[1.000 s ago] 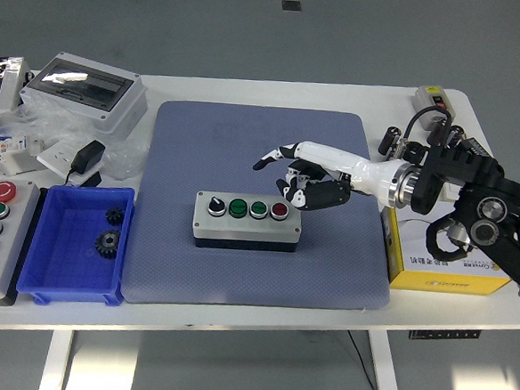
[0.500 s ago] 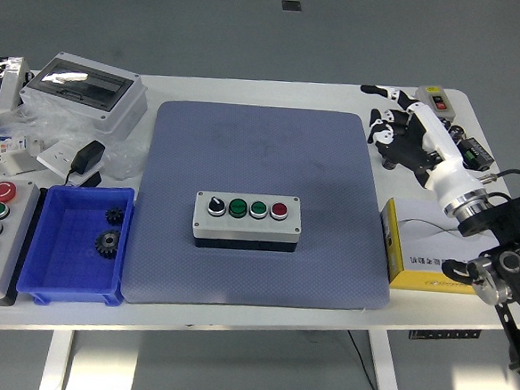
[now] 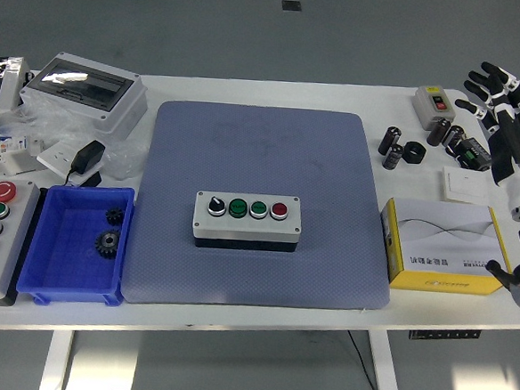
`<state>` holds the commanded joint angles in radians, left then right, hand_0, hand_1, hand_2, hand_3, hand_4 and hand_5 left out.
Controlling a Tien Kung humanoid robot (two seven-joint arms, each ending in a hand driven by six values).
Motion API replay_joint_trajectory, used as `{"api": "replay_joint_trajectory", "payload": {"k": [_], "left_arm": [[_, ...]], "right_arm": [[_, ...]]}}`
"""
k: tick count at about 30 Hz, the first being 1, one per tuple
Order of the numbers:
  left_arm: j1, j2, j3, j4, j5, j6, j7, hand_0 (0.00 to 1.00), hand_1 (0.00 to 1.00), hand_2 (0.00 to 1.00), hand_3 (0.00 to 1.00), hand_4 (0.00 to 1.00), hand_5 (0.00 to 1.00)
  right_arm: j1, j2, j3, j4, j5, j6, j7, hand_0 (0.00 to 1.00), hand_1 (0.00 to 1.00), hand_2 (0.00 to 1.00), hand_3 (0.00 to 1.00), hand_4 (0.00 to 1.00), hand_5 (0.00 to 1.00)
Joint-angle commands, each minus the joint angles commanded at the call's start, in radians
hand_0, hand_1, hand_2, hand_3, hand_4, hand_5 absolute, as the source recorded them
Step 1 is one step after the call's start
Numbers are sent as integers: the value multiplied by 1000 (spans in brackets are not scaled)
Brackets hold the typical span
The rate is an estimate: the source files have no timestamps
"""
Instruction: Pick up the button,place it on the desk,press the button,press the button
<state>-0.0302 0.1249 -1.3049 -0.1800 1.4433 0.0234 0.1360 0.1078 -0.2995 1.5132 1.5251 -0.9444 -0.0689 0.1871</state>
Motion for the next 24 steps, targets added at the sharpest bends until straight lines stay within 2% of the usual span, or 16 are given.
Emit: {"api": "replay_joint_trajectory", "payload": {"k": [1,2,7,8,17,24], "left_arm": [[1,1,-2,0,2,0,2,626,540,515,581,615,182],[2,1,-4,0,4,0,4,626,540,518,582,616,182],[8,3,-5,0,-3,0,8,626,540,518,582,616,182],[10,3,-6,0,-4,0,10,626,540,520,582,616,182],[31,-2,-28,0,3,3,33,625,540,520,584,617,183],[32,-4,-22,0,-4,1,30,625,540,521,584,617,183]], "right_arm": [[-2,0,2,-2,3,0,0,832,800,807,824,831,653],[-4,0,5,-3,6,1,0,887,833,853,862,932,875],[-16,5,16,-9,16,4,-3,887,833,853,862,932,875],[-18,7,16,-10,17,5,-3,882,830,848,859,952,933],[-17,15,-28,-14,21,11,-4,879,829,843,855,958,962],[-7,39,-61,-9,36,58,-41,876,822,840,854,956,965]]}}
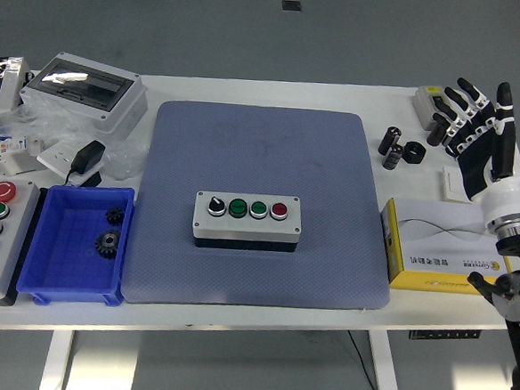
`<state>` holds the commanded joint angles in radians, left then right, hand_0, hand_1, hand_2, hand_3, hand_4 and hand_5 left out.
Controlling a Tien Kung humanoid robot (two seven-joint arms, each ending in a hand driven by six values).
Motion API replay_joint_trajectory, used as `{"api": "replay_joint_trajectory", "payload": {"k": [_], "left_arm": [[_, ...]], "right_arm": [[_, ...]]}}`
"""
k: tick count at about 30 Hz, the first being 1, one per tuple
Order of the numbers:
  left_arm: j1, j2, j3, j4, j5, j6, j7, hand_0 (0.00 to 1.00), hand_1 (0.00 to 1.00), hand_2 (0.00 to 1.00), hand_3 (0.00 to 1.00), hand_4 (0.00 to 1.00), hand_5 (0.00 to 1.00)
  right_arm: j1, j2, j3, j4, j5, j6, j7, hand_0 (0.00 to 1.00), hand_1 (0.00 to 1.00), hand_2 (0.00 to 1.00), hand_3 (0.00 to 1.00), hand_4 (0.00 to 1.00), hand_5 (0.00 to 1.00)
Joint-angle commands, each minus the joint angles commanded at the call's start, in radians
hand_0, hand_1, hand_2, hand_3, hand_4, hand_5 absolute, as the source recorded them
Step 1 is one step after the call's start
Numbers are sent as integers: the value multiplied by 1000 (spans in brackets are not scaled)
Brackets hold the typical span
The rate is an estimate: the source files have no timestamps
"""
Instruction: Pick up the button,place it on the desk,press the button,press the button
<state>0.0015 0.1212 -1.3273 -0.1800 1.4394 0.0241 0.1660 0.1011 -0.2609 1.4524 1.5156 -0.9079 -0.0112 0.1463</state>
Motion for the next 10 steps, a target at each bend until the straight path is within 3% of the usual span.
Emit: {"api": "replay_joint_trajectory", "payload": {"k": [7,8,10], "left_arm": [[-7,0,20,0,-18,-2,-18,625,541,524,585,618,183],[-7,0,19,0,-16,-1,-18,625,541,524,587,618,182],[-7,-2,14,0,-11,0,-17,625,541,524,587,618,182]], "right_arm": [[6,2,-14,-9,-7,10,-8,873,820,838,852,957,970],[7,1,-16,-11,-7,10,-8,874,827,870,998,998,873],[7,1,-21,-16,-4,10,-9,874,827,870,998,998,873]]}}
